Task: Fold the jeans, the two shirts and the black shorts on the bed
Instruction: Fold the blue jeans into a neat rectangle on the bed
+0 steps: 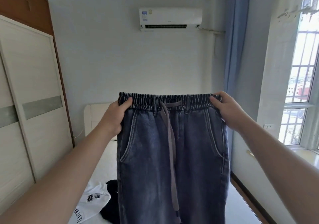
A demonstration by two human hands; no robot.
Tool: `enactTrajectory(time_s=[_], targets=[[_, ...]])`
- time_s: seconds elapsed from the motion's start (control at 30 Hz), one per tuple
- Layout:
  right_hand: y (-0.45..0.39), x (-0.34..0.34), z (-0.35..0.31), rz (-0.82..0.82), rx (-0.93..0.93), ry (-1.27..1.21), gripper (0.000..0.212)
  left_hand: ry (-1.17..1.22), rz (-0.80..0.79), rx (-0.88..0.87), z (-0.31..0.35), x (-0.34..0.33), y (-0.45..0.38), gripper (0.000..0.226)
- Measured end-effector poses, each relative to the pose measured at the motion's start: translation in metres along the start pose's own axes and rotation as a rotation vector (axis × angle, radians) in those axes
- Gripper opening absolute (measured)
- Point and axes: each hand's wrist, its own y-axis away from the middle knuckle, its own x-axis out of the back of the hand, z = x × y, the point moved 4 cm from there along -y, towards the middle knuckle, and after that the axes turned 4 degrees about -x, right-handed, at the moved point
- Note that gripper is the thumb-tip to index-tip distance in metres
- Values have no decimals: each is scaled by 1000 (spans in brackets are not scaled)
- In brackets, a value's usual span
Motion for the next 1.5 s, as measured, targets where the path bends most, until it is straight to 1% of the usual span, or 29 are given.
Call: enactTrajectory(time_s=[0.13,0.23,0.37,0.47,0.57,0.63,0.7,0.77,0.83,0.87,0.9,1.0,1.1,1.17,1.2,1.23,1.3,1.37,1.4,1.43,1.5], targets=[[7,-14,12,156,-20,45,14,22,159,-1,-16,-24,13,17],[22,-34,9,221,-5,71,18,-55,210,-51,-23,-44,23,32],[47,-62,-3,203,106,180,17,-240,235,-194,-28,-72,39,34],[66,-78,-8,228,140,155,13,-448,244,-304,-26,-89,55,38],[84,-90,-10,219,125,113,9,-492,296,-335,-32,-100,64,36],[97,-96,-11,204,141,102,7,-508,299,-339,-37,-105,68,34],[105,-103,-5,152,143,82,15,-493,296,-326,-42,-105,70,31],[106,-109,8,61,81,57,32,-450,284,-286,-48,-103,71,29],[104,-114,21,-67,-2,-102,47,-389,252,-222,-56,-99,70,30],[103,-116,26,-127,-38,-206,50,-353,227,-190,-60,-98,69,32],[103,-116,29,-173,-67,-292,51,-320,194,-164,-63,-96,70,37],[103,-114,34,-275,-154,-407,43,-290,87,-137,-69,-91,67,57],[99,-116,38,-425,-260,-575,46,-327,40,-144,-74,-82,59,63],[94,-114,40,-435,-277,-616,53,-319,41,-133,-76,-76,56,56],[92,-110,41,-419,-252,-566,55,-303,55,-122,-77,-73,55,47],[91,-106,41,-390,-219,-486,53,-285,71,-107,-78,-70,53,39],[87,-94,43,-295,-130,-304,45,-249,76,-69,-81,-63,52,32],[78,-77,49,-64,-66,-139,35,-214,37,-38,-85,-59,54,29],[72,-69,57,15,-66,-82,33,-189,14,-30,-85,-59,56,24],[68,-65,65,8,-91,-30,40,-159,-4,-29,-85,-59,57,21],[63,-68,89,-150,-214,47,68,-112,-38,-39,-84,-59,60,21]])
